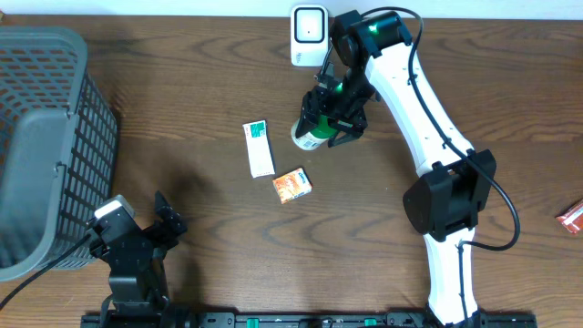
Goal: Scan the item barcode
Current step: 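Lower the right gripper and grasp the bottle around its body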
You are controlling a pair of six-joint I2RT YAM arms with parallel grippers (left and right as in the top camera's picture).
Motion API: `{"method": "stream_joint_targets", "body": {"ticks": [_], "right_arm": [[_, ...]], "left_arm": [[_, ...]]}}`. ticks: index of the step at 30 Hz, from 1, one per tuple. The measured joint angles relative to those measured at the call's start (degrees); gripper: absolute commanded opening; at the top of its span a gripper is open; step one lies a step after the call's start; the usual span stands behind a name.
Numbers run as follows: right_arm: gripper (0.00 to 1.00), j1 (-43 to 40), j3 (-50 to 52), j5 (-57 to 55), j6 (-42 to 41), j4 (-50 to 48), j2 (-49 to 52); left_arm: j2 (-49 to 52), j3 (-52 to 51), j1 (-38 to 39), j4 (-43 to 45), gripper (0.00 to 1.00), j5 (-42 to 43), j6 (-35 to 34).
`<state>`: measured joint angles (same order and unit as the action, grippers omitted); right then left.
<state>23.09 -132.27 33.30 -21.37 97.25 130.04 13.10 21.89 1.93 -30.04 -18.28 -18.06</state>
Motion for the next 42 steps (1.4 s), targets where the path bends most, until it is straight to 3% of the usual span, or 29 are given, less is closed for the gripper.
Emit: {"method": "stream_joint_targets", "body": {"ticks": [8, 26, 42], "right_arm": [[0.59, 0.0, 0.0, 0.1, 0.3, 0.0, 0.0], [0.59, 0.0, 0.2, -22.5, -4.2, -4.9, 1.0], [0.59, 0.0, 0.5, -25.0, -4.3, -8.0, 13.9]], "left_arm": [[0.0, 0.0, 0.0, 0.0, 0.99, 0.0, 0.0], [0.0, 0.0, 0.0, 0.0, 0.99, 0.0, 0.0], [0.0, 0.0, 0.0, 0.0, 0.99, 0.0, 0.0]]}}
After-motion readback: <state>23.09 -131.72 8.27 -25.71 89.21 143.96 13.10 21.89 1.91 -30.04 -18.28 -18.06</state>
